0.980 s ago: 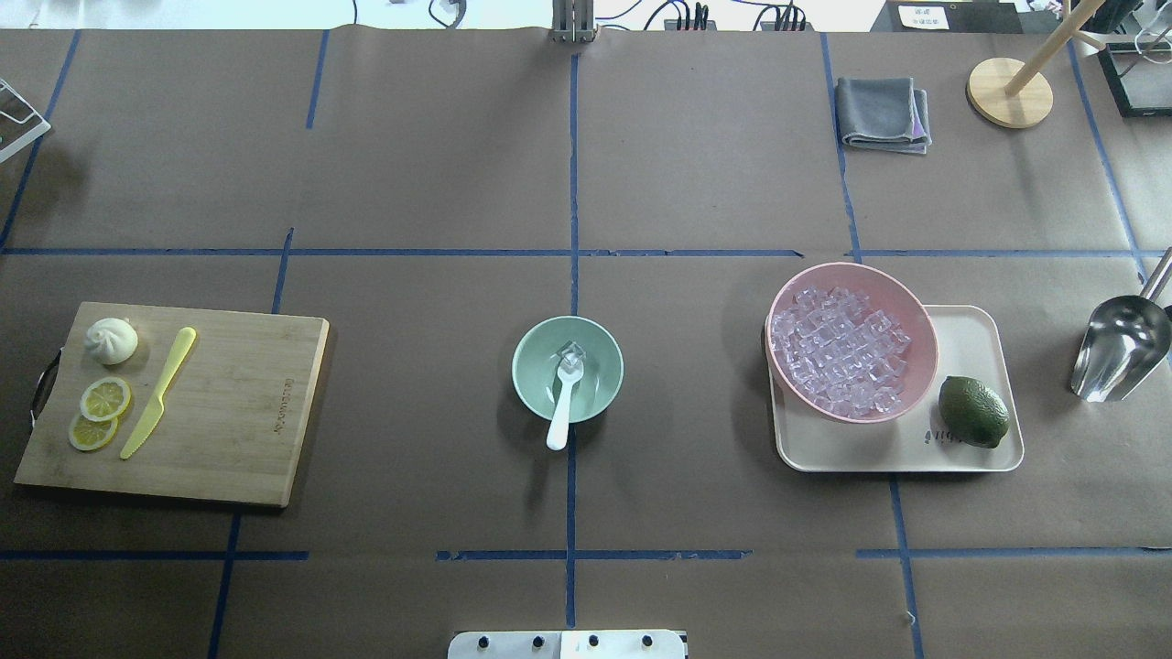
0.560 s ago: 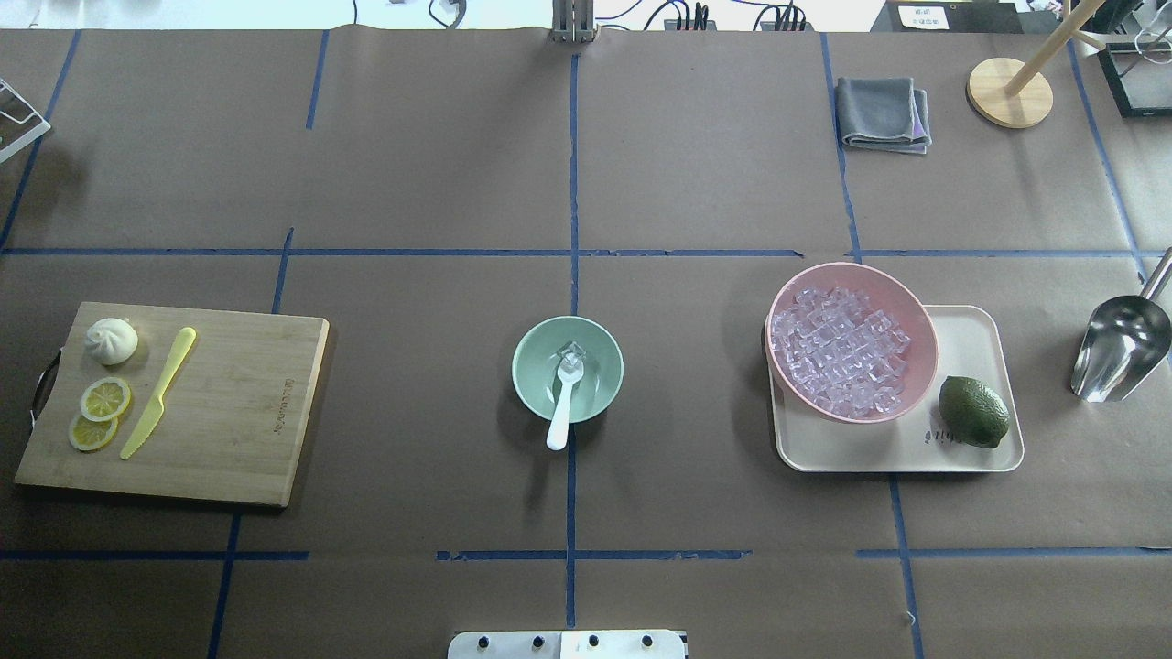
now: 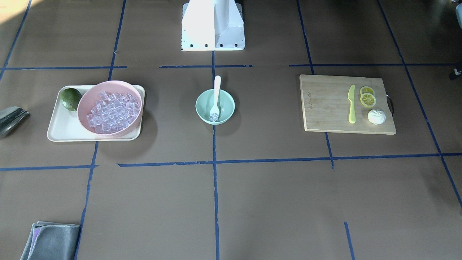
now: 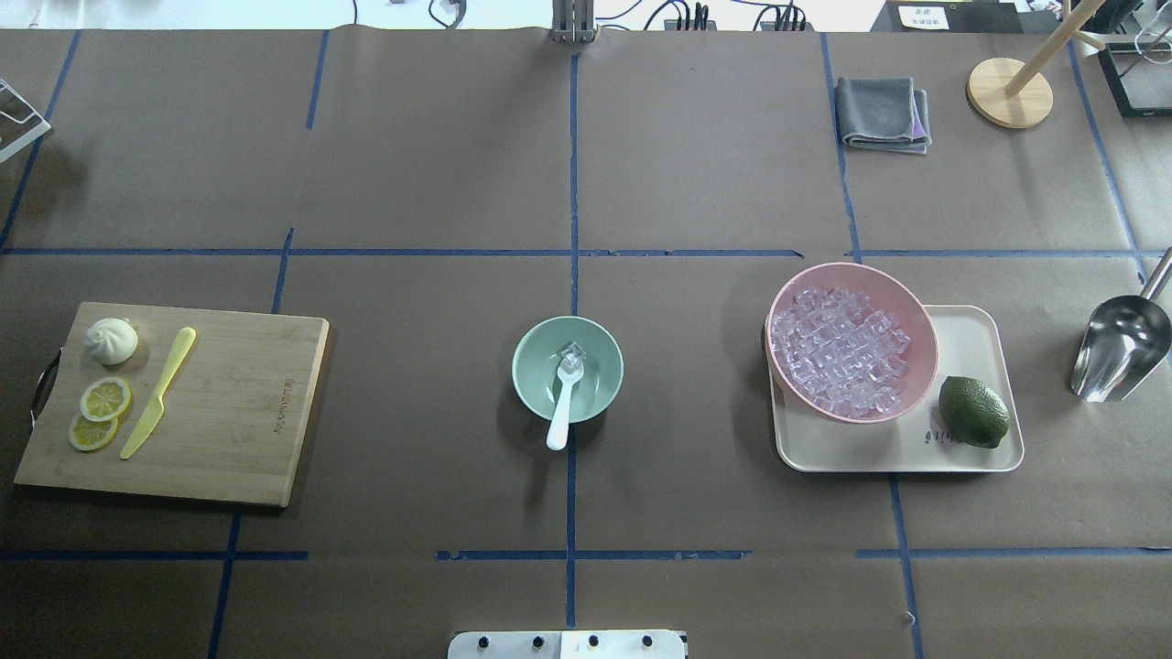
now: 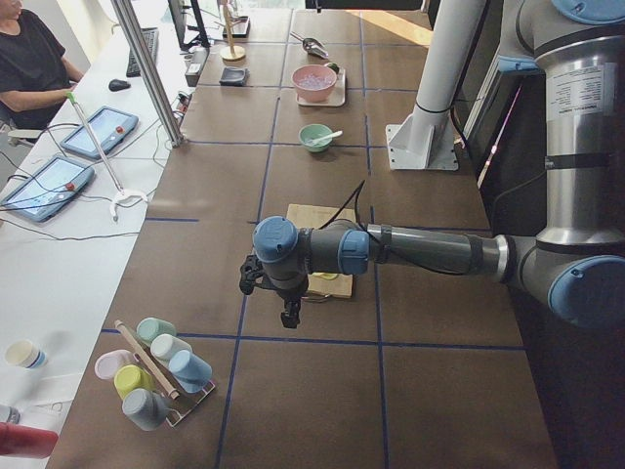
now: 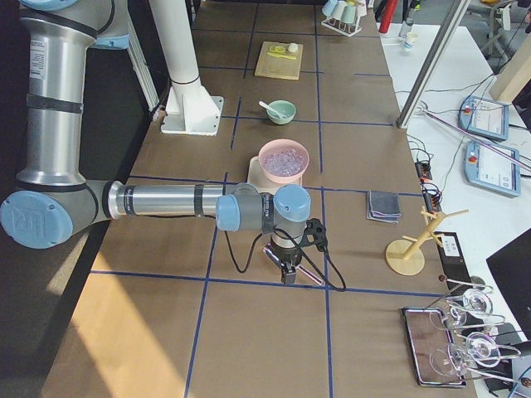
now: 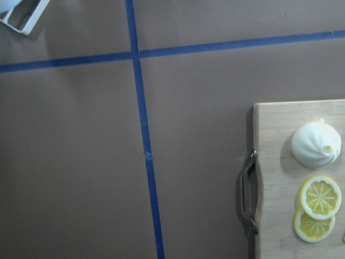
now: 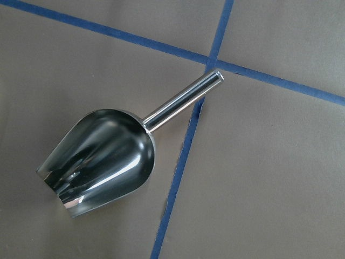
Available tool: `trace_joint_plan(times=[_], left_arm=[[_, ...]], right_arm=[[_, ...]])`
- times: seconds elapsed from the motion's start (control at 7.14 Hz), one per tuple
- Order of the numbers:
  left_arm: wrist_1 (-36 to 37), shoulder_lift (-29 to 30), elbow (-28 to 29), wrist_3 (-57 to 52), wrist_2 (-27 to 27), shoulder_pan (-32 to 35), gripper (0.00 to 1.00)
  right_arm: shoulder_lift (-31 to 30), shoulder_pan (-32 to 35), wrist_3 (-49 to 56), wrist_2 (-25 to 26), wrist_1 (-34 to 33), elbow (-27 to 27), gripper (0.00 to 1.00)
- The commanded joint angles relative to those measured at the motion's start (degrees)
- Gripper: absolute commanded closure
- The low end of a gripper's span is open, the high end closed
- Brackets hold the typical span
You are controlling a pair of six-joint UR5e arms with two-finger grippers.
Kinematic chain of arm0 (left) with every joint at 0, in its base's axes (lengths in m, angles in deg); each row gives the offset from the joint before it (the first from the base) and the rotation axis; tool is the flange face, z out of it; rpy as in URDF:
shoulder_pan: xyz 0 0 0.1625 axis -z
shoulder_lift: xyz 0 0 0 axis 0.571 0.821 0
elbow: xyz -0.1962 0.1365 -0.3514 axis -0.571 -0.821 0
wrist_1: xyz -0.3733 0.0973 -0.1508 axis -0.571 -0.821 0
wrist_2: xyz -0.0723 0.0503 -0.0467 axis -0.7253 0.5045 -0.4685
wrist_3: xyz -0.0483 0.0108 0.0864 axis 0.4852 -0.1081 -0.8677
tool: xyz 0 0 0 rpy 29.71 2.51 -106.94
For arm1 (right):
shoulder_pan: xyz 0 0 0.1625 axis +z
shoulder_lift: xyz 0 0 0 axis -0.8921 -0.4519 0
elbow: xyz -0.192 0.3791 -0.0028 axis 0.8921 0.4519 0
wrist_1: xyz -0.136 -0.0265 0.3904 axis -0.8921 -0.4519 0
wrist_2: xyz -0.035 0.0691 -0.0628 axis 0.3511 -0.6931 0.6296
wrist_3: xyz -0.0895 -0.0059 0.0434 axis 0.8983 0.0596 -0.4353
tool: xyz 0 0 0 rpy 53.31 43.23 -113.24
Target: Put spoon and ice into bowl
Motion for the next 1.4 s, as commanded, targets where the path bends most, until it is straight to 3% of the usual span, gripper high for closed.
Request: trace_joint_plan(times=[0.0,0.28,1.26], left_arm=[[-0.9,-2.4,-0.5,-0.1,-0.4,0.0,0.0],[-2.2,-2.1,1.5,0.2,0.4,-0.1,0.0],[-2.2,-2.7,0.0,0.6,0.2,0.2,0.0]], right_arm=[[0.1,0.1,0.0,-0.3,0.0,0.0,0.01],[0.4,-0.1,0.0,-0.3,0.1,0.0,0.01],[-0.1,0.0,-0.2,-1.5,0.0,-0.1,0.01]])
